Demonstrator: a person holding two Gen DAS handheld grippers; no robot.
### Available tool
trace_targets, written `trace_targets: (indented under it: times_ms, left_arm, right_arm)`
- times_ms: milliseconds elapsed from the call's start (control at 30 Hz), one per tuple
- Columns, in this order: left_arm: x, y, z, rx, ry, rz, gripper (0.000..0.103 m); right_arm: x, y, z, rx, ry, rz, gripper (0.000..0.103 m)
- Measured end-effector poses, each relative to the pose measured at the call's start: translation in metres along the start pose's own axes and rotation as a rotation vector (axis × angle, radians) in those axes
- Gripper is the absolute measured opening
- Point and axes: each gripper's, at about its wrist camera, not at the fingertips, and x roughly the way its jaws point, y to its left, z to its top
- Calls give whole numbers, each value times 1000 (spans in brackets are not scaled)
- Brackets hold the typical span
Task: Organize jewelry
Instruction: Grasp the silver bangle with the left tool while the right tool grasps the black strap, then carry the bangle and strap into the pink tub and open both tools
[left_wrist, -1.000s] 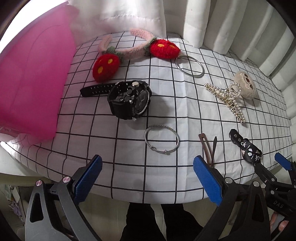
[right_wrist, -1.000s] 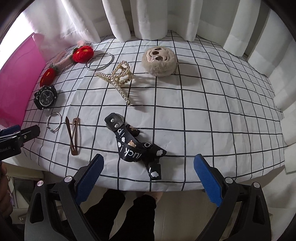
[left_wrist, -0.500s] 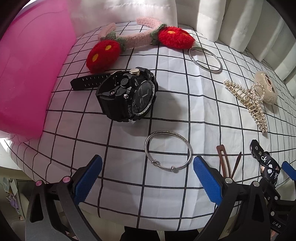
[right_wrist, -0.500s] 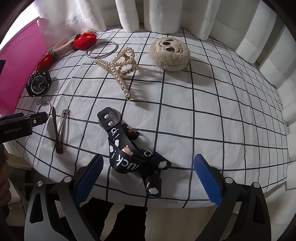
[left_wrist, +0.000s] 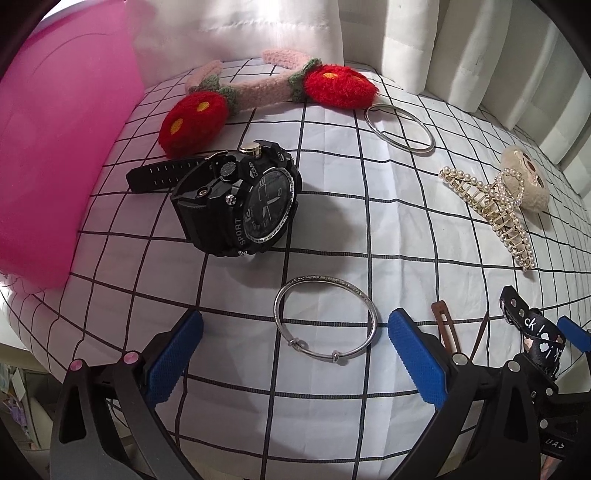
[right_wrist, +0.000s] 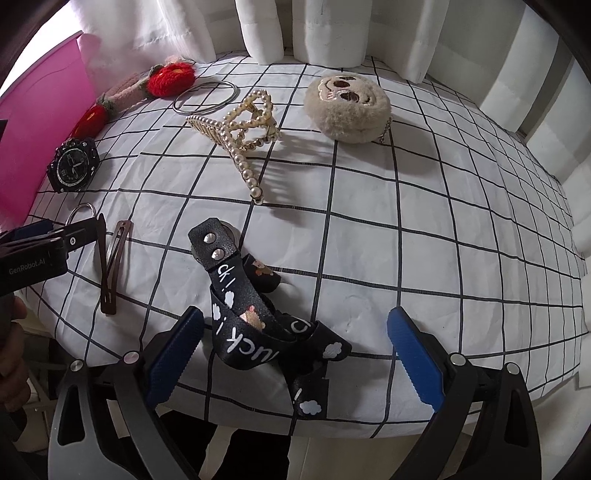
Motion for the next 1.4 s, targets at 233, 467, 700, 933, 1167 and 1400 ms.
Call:
trace_targets:
  times_ms: [233, 467, 700, 933, 1167, 1400]
  left_arm:
    - [-5, -3, -8, 5, -29, 2, 97]
    - [-11, -5, -9, 29, -40, -18, 79]
    - [-17, -12, -10, 63, -56, -41, 52]
    - [-19, -9, -9, 53, -59, -54, 51]
    - [-35, -9, -6, 75, -103, -68, 51]
    - [-59, -2, 2, 70, -153, -84, 51]
  right_arm:
    - [-1, 3, -2, -5, -47, 2, 94]
    - [-1, 5, 4, -20, -37, 19, 92]
    - [-9, 19, 5, -89, -65, 47, 49]
    - [-12, 22, 6, -98, -77, 63, 27]
    - [-21, 24, 7, -87, -91, 91, 25]
    - [-39, 29, 17, -88, -122, 109, 25]
